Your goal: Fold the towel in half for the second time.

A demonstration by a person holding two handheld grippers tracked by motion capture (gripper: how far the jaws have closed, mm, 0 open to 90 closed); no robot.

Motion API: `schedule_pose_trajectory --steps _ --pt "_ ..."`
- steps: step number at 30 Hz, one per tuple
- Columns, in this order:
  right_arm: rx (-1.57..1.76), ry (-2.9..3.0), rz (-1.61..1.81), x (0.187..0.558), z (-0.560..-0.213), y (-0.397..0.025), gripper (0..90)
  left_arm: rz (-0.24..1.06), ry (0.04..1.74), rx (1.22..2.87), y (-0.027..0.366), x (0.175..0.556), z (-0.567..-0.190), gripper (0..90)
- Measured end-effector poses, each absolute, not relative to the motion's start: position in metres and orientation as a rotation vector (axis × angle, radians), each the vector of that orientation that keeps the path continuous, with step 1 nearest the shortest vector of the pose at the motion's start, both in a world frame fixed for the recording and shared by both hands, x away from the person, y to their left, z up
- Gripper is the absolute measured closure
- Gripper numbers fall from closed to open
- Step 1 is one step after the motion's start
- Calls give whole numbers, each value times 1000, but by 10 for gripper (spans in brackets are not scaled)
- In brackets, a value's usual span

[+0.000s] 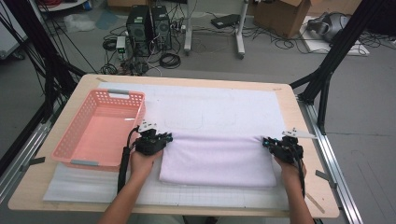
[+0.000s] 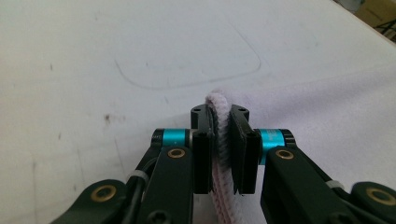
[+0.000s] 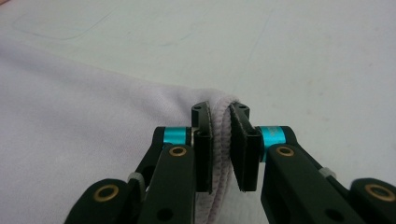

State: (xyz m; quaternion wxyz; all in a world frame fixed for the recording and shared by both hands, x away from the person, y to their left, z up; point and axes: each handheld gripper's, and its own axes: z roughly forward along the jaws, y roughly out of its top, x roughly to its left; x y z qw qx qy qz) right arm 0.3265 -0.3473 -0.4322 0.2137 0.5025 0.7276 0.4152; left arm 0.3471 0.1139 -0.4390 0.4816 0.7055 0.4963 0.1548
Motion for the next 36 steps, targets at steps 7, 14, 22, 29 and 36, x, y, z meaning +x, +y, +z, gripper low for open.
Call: schedule_pose_trajectory --steps 7,14,22,29,36 --pt "1430 1963 1115 349 -426 -347 804 387 1248 1702 105 370 -432 802" --pt "1465 1943 1108 358 -426 -344 701 362 1248 1703 107 370 -432 643" --pt "1462 1907 1173 335 -422 -355 594 348 1105 1780 109 347 -423 630" --pt "1394 1982 1212 307 -423 -358 597 299 1056 1810 106 325 -429 632" --pt "1313 2105 1218 283 -425 -352 617 279 1028 1895 104 301 -444 633"
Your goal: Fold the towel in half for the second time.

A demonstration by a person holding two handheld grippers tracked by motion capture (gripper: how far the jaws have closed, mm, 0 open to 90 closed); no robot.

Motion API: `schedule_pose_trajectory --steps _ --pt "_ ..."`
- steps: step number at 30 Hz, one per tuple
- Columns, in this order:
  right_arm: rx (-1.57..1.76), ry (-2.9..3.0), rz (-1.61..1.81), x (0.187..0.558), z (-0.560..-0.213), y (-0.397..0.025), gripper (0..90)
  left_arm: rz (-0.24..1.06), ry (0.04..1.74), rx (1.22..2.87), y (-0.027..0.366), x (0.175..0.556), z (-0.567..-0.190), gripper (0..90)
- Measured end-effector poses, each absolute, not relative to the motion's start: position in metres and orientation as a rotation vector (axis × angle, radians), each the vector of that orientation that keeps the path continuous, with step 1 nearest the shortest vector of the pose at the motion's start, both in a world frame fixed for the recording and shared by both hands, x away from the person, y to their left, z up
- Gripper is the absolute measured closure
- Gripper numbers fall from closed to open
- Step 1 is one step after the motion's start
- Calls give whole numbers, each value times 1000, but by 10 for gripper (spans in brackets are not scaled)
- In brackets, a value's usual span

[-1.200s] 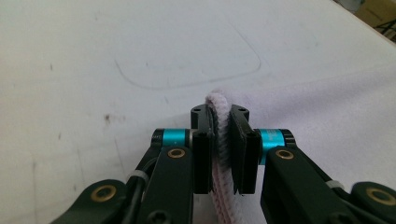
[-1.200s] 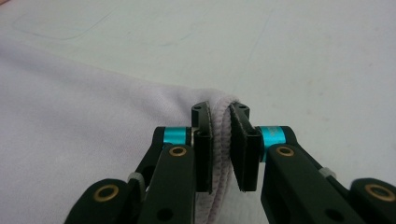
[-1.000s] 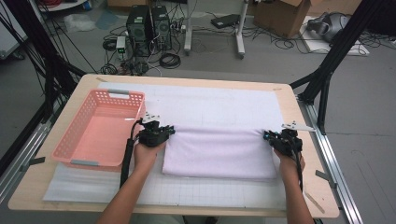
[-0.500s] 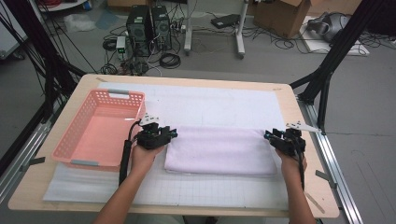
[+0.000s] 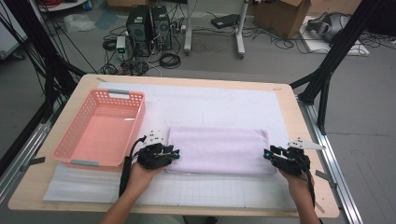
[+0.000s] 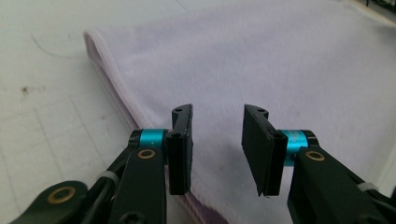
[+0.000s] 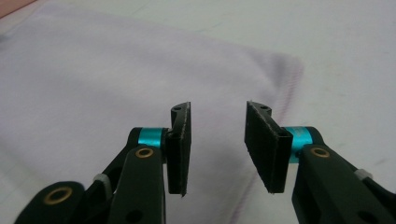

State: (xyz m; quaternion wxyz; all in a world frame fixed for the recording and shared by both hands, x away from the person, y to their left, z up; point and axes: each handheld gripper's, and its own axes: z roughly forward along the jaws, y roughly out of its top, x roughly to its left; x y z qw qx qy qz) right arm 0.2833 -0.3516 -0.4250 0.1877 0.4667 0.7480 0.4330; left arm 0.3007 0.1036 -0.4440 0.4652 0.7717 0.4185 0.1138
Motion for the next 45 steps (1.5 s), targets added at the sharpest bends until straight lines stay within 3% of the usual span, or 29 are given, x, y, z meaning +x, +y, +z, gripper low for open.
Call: schedule_pose_trajectory --steps 10,17,20,25,34,45 --pt "1286 2257 1123 260 -442 -352 710 305 999 1940 109 283 -448 633" --pt "1265 2261 1097 245 -442 -360 710 309 992 1928 114 278 -450 651" --pt "1256 2228 1114 242 -438 -364 655 282 988 1900 116 279 -448 631" --pt "1209 2128 1204 239 -428 -367 567 292 925 1826 117 280 -441 487" --pt "1221 2021 1249 238 -420 -365 166 358 920 1700 124 278 -427 240" --pt "1200 2006 1256 238 -419 -364 166 391 921 1673 131 278 -425 218"
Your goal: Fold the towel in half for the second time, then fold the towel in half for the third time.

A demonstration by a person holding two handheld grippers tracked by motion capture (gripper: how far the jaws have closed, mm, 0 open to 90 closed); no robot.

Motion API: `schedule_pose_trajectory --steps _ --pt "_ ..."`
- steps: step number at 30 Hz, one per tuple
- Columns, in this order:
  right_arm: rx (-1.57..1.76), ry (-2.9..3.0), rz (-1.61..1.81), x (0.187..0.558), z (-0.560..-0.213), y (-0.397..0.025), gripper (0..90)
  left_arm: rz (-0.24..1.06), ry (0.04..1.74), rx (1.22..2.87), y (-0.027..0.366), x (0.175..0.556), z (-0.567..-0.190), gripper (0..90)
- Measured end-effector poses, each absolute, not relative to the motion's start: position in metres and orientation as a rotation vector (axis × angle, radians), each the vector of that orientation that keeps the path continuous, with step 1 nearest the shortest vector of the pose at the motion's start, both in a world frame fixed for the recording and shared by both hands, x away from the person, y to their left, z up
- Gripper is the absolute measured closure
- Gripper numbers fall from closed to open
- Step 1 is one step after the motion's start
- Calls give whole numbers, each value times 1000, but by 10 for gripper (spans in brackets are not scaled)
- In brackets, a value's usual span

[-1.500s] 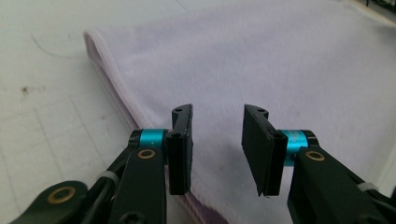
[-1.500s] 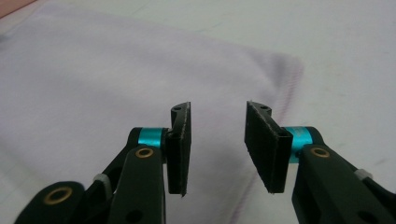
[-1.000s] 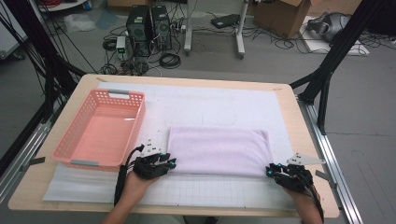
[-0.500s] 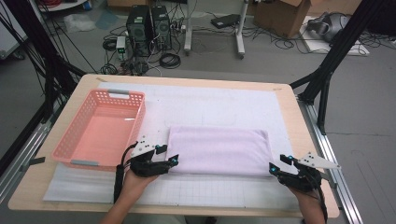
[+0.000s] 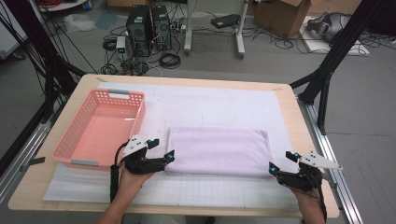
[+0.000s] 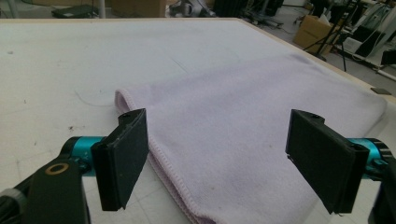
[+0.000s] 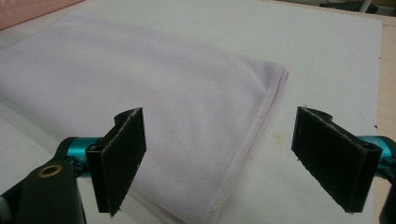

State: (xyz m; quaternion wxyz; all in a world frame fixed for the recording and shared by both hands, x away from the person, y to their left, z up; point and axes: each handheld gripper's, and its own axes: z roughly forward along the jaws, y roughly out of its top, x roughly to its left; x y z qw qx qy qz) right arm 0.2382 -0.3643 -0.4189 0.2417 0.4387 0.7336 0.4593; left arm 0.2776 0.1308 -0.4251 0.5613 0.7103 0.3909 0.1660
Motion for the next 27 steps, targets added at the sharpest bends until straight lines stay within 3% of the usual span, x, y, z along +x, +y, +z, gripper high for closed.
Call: schedule_pose_trajectory --steps 27 --pt "1209 2043 1262 243 -420 -362 167 331 988 1737 127 277 -430 233"
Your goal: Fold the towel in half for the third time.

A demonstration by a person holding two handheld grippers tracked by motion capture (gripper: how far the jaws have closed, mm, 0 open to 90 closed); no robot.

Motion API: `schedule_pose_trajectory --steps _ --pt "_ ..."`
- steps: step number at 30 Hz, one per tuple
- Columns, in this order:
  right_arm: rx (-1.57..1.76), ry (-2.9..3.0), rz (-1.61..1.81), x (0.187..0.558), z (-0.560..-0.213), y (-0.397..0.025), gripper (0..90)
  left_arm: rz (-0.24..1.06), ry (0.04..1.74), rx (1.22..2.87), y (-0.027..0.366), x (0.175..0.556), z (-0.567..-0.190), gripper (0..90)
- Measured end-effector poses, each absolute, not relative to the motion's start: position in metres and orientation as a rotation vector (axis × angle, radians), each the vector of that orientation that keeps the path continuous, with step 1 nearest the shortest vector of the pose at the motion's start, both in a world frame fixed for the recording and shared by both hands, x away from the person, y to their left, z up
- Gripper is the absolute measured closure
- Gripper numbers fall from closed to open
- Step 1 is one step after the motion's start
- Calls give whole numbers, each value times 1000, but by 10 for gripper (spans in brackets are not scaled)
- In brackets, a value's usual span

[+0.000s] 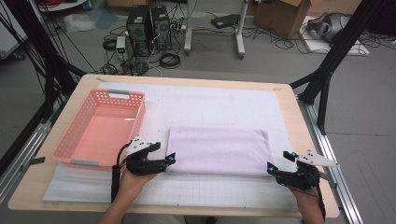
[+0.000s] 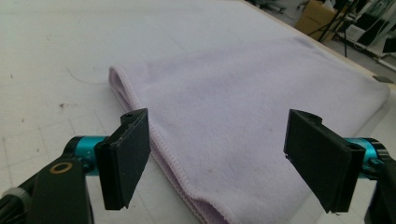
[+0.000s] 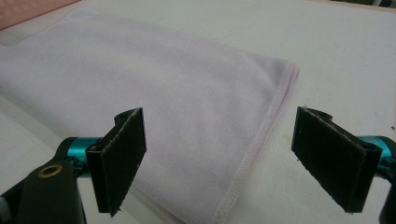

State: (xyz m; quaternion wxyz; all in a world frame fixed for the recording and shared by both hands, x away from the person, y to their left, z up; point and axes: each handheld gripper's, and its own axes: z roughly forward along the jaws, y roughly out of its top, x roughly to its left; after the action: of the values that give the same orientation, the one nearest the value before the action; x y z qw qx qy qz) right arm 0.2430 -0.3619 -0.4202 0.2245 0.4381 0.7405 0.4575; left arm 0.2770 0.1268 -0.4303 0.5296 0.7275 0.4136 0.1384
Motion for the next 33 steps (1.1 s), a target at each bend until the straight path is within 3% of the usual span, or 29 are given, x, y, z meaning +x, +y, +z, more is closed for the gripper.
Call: schedule_pose_trajectory --steps 18,29,33 --pt "1179 2104 1259 252 -423 -347 167 280 1118 1877 123 274 -447 332" --pt "1167 2124 1267 258 -424 -338 168 276 1099 1926 118 273 -450 457" --pt "1159 2133 1266 260 -423 -335 168 285 1085 1941 114 270 -450 542"
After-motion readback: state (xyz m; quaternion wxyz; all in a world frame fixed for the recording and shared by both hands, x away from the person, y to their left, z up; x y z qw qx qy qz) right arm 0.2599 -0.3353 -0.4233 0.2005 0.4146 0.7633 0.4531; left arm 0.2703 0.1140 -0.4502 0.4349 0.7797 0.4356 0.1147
